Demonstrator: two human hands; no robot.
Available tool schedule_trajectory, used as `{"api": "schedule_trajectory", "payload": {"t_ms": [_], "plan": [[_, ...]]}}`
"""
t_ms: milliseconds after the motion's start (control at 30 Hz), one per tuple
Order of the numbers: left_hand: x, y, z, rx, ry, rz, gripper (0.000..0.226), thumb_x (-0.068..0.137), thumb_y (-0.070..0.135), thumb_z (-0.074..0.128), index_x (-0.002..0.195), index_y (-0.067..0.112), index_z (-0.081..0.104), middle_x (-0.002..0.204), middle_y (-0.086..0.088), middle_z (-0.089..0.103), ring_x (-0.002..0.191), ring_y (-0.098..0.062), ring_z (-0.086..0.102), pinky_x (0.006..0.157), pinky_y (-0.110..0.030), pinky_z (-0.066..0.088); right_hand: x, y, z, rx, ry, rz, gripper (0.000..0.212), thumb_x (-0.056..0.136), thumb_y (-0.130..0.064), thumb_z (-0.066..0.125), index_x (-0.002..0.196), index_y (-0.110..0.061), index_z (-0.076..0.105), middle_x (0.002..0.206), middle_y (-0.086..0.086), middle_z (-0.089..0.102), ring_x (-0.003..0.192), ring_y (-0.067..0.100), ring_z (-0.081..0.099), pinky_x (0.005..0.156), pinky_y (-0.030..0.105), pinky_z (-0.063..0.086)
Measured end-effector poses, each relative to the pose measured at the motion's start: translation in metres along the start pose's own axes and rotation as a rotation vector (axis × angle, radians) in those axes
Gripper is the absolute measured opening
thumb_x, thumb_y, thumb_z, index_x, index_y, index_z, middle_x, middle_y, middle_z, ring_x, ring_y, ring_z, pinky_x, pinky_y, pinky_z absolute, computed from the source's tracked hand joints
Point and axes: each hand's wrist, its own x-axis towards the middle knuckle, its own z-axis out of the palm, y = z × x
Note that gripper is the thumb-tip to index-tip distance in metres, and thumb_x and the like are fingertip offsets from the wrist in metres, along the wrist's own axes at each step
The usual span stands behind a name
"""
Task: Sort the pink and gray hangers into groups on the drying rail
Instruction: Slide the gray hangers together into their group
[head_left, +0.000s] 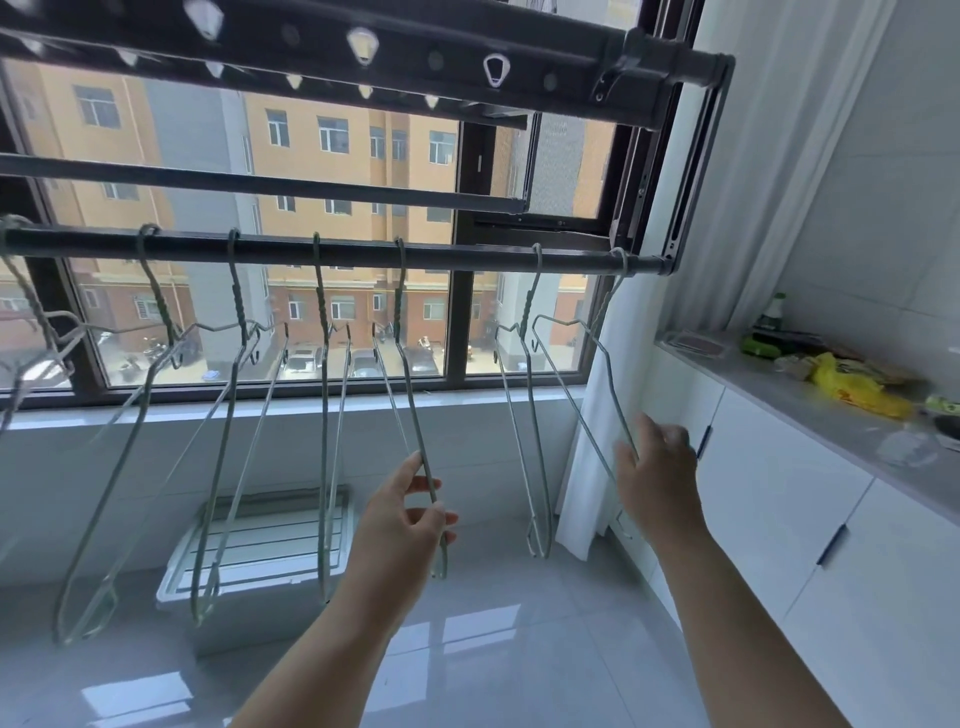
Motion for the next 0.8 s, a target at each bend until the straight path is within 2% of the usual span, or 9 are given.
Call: {"api": "schedule_trajectory", "payload": {"t_ms": [67,133,267,333,433,533,633,700,800], "plan": [[0.001,-0.001,0.002,0.0,-0.001,0.002,0.052,0.087,-0.003,0.05,0.133,0.018,0.041,0.099,0.006,0.057,0.069,-0.011,0.065,0.055,-0.018,0.052,-0.007,-0.015,-0.002,-0.018,0.158,-0.153,0.033,0.089,-0.012,0.051,0.121,-0.003,0.053,0.118,0.02,0.05,0.111,0.036,0.044,0.096,0.036,0.034],[0.002,-0.002,0.003,-0.002,0.003,-0.004,0.051,0.087,-0.002,0.05,0.133,0.019,0.041,0.099,0.006,0.057,0.07,-0.01,0.065,0.056,-0.018,0.052,-0.015,-0.035,0.002,0.09,0.159,-0.268,0.033,0.087,-0.012,0.055,0.12,-0.004,0.054,0.118,0.018,0.052,0.113,0.034,0.046,0.097,0.029,0.03],[0.001,-0.004,0.004,0.002,0.003,-0.003,0.051,0.087,-0.001,0.05,0.132,0.021,0.042,0.1,0.006,0.057,0.072,-0.013,0.066,0.062,-0.024,0.052,-0.022,-0.06,0.029,0.263,-0.217,-0.052,0.058,0.091,-0.025,0.049,0.14,-0.006,0.024,0.139,0.016,0.036,0.13,0.029,0.033,0.107,0.034,0.025],[0.0,-0.004,0.002,0.002,-0.002,-0.004,0.051,0.087,-0.001,0.051,0.132,0.021,0.042,0.099,0.007,0.057,0.073,-0.014,0.066,0.06,-0.023,0.052,-0.02,-0.063,0.038,0.319,-0.273,0.023,0.058,0.093,-0.018,0.043,0.142,-0.005,0.016,0.14,0.018,0.036,0.128,0.031,0.037,0.105,0.036,0.031],[0.0,-0.002,0.0,-0.006,-0.018,-0.009,0.052,0.086,-0.002,0.053,0.131,0.021,0.043,0.098,0.006,0.058,0.072,-0.015,0.066,0.06,-0.022,0.053,-0.015,-0.064,0.043,0.366,-0.232,0.043,0.047,0.095,-0.009,0.035,0.141,-0.006,0.025,0.132,0.019,0.048,0.116,0.032,0.05,0.096,0.031,0.038],[0.002,0.002,-0.001,-0.026,-0.043,-0.014,0.054,0.084,-0.003,0.056,0.131,0.019,0.044,0.098,0.005,0.059,0.072,-0.017,0.067,0.064,-0.026,0.057,-0.012,-0.061,0.043,0.316,-0.112,0.012,0.041,0.094,-0.005,0.034,0.135,-0.007,0.039,0.127,0.016,0.055,0.114,0.029,0.052,0.084,0.023,0.036],[0.003,0.005,0.002,-0.06,-0.074,-0.034,0.056,0.082,-0.007,0.057,0.132,0.016,0.044,0.099,0.001,0.059,0.072,-0.02,0.066,0.059,-0.021,0.057,-0.009,-0.055,0.04,0.302,-0.082,-0.014,0.033,0.092,-0.001,0.033,0.12,-0.001,0.05,0.098,0.016,0.06,0.098,0.032,0.056,0.075,0.029,0.038],[0.004,0.007,0.005,-0.091,-0.091,-0.049,0.057,0.081,-0.009,0.057,0.132,0.013,0.044,0.098,-0.001,0.058,0.07,-0.019,0.065,0.055,-0.018,0.055,-0.007,-0.053,0.038,0.289,-0.068,-0.03,0.027,0.09,0.001,0.031,0.107,0.0,0.053,0.08,0.01,0.053,0.084,0.031,0.054,0.067,0.031,0.034],[0.005,0.007,0.01,-0.122,-0.115,-0.062,0.058,0.081,-0.01,0.057,0.132,0.013,0.043,0.099,-0.002,0.058,0.069,-0.018,0.064,0.055,-0.017,0.054,-0.006,-0.05,0.036,0.277,-0.05,-0.038,0.028,0.09,0.001,0.031,0.108,0.001,0.052,0.08,0.012,0.055,0.084,0.031,0.054,0.066,0.032,0.034]]}}
